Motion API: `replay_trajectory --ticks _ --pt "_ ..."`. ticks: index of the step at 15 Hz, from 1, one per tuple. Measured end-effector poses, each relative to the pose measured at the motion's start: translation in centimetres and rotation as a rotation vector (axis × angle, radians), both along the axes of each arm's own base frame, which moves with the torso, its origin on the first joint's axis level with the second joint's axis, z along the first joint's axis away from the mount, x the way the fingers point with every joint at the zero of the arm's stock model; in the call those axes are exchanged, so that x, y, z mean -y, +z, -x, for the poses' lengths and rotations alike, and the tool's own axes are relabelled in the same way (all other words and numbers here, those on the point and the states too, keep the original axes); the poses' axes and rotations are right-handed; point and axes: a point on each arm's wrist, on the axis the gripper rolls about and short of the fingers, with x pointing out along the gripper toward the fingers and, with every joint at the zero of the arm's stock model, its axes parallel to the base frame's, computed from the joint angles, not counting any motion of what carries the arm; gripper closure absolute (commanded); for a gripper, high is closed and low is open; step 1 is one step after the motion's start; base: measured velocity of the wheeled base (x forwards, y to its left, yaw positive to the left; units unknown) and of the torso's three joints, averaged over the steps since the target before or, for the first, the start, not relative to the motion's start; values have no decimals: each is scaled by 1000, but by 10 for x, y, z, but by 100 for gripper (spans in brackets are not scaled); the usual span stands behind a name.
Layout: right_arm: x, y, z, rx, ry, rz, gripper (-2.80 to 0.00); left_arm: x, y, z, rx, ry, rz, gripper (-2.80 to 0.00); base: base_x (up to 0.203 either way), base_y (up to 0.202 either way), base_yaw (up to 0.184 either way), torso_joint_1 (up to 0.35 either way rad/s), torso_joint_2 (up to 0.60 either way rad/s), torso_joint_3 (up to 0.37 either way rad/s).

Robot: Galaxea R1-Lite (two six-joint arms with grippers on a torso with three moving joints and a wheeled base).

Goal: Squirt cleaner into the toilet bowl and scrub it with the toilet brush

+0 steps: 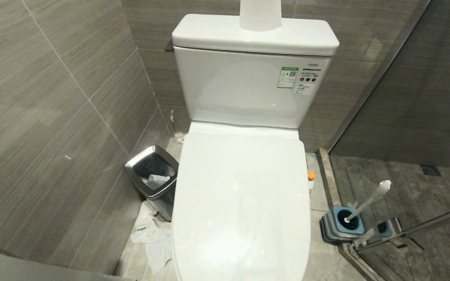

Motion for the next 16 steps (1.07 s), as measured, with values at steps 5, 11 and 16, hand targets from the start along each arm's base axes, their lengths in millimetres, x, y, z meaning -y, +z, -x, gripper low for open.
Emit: replay_trajectory --ticks 5,11,16 --pt "0 0 0 0 0 0 0 -8 -6 31 186 -54 -107 0 0 0 0 0 0 0" --pt "0 0 0 0 0 0 0 -12 8 51 412 42 -123 0 0 0 0 0 0 0" --pt "0 0 0 0 0 0 0 -9 -20 79 461 87 -177 0 0 0 0 0 0 0"
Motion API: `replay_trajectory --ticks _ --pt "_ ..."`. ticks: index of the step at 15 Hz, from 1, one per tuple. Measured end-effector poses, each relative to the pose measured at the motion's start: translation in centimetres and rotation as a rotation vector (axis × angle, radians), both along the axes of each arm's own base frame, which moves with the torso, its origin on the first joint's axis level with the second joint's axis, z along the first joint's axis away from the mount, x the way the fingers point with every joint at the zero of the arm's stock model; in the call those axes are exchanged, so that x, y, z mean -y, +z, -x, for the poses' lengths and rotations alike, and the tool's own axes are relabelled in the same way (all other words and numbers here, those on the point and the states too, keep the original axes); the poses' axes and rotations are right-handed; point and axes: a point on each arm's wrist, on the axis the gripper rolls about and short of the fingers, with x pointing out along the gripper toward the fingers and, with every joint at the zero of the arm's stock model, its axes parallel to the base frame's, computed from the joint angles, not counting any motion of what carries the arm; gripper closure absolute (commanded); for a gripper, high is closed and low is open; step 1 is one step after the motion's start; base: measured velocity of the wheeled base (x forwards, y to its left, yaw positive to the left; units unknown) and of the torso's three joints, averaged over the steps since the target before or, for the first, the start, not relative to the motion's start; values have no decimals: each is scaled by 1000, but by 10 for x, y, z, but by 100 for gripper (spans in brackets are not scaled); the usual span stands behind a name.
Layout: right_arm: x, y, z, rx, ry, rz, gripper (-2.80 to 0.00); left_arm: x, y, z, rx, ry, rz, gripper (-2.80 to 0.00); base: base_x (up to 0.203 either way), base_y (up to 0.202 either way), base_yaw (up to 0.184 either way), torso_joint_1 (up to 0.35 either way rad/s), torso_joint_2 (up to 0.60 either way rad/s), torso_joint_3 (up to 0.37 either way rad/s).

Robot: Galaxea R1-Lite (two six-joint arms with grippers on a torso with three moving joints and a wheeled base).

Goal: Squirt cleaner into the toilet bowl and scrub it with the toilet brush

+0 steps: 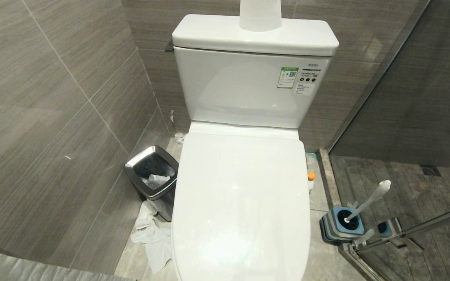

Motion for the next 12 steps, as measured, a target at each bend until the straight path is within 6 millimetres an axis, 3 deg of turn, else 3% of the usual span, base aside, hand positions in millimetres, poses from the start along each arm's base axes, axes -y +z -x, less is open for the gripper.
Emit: replay_trajectory --ticks 5,12 --pt "0 0 0 0 0 0 0 5 -48 24 -92 -69 -123 0 0 0 0 0 0 0" --pt "0 0 0 0 0 0 0 3 -120 37 -141 -106 -189 0 0 0 0 0 0 0"
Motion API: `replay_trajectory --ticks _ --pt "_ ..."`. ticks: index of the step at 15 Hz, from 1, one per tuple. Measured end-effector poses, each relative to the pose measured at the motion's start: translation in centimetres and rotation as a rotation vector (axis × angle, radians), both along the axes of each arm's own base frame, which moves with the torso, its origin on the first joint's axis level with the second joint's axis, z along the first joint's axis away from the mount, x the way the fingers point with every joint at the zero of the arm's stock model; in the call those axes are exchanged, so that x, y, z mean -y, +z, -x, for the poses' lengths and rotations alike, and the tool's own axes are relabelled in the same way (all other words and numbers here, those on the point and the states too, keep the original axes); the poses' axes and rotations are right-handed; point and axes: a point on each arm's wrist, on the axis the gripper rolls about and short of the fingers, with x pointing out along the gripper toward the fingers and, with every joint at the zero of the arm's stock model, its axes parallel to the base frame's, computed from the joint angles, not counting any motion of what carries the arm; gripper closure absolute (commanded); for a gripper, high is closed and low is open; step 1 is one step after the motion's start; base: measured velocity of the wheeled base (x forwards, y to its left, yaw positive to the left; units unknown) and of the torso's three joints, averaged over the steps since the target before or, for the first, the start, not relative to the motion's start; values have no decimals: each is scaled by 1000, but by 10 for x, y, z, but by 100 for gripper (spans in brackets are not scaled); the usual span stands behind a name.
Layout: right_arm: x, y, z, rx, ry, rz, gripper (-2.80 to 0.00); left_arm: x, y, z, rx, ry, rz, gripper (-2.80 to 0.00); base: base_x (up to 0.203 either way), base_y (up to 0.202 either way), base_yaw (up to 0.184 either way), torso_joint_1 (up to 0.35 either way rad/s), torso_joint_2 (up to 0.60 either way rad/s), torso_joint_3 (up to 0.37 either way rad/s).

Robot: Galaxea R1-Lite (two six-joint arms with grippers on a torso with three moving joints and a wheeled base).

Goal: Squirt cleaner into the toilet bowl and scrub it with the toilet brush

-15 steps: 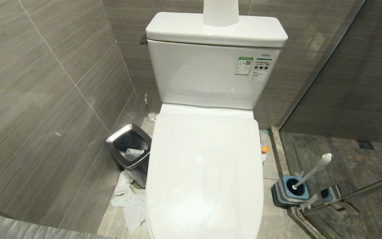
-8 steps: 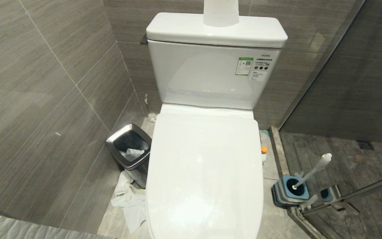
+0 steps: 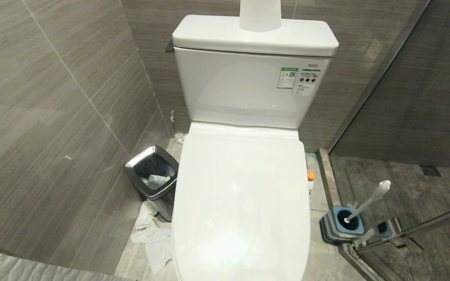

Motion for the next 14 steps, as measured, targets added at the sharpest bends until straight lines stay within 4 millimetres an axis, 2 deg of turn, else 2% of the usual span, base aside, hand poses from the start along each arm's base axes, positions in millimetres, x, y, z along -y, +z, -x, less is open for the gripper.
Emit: replay_trajectory --ticks 3,6,10,14 --pt "0 0 0 0 0 0 0 0 -33 2 -2 0 -29 0 0 0 0 0 0 0" --pt "0 0 0 0 0 0 0 1 -52 10 52 -45 -75 0 0 0 0 0 0 0" --pt "0 0 0 0 0 0 0 1 -56 14 144 -57 -101 0 0 0 0 0 0 0" --pt "0 0 0 0 1 0 0 1 -64 9 139 -69 -87 0 0 0 0 0 0 0"
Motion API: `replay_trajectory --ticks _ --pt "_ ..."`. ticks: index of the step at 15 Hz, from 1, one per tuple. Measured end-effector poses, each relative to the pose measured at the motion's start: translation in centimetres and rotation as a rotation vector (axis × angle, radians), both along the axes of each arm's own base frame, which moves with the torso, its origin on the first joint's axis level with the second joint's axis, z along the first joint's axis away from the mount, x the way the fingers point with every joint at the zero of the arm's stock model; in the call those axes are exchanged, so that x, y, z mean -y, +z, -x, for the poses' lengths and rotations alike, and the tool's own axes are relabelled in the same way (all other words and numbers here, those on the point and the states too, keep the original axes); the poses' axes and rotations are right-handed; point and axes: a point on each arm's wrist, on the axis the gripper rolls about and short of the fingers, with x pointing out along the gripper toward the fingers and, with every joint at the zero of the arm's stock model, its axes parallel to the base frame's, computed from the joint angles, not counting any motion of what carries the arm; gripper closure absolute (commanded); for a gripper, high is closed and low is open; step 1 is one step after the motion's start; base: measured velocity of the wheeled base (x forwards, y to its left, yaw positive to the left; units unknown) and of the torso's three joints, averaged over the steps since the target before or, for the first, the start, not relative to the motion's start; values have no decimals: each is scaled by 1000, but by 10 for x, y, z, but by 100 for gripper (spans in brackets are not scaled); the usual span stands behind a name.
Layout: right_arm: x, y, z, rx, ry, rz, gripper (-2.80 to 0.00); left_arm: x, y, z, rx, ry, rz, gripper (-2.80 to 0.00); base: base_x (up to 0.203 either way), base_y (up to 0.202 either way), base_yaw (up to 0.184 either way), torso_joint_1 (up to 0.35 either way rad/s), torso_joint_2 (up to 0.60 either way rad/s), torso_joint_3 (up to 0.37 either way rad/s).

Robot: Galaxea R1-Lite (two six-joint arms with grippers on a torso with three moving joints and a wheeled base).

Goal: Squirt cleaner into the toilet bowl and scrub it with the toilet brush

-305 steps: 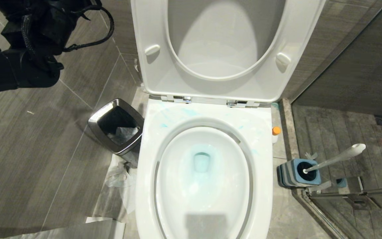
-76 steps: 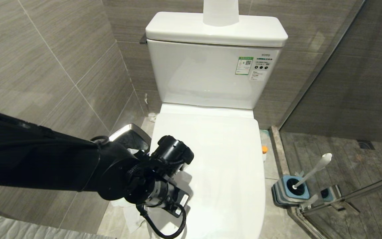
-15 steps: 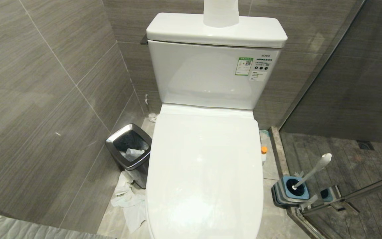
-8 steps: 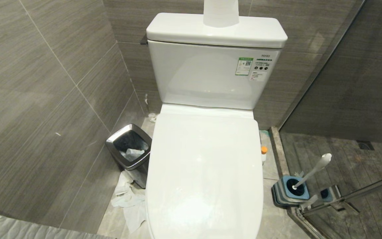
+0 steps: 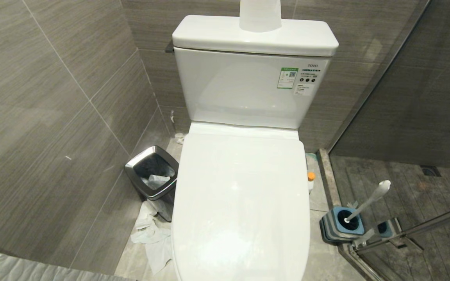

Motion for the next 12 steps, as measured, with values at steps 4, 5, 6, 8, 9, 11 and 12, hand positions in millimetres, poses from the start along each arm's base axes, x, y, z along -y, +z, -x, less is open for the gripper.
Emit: replay_trajectory --ticks 4,5,6,8,9,11,12 --pt "0 0 0 0 0 -1 0 0 -23 -15 -59 -1 -13 0 0 0 0 0 0 0" --pt "0 0 0 0 0 0 0 0 -32 -20 -89 10 -20 0 0 0 0 0 0 0" --pt "0 0 0 0 -1 0 0 0 -41 -25 -122 26 -31 0 0 0 0 0 0 0" --pt "0 0 0 0 -1 -1 0 -1 -60 -34 -193 65 -57 0 0 0 0 0 0 0" --pt "0 0 0 0 -1 0 0 -1 -67 -36 -234 71 -63 0 0 0 0 0 0 0" --pt "0 0 0 0 0 -1 0 -1 -78 -39 -328 71 -62 0 0 0 0 0 0 0" --pt "0 0 0 0 -1 0 0 -1 -82 -40 -368 76 -51 0 0 0 0 0 0 0"
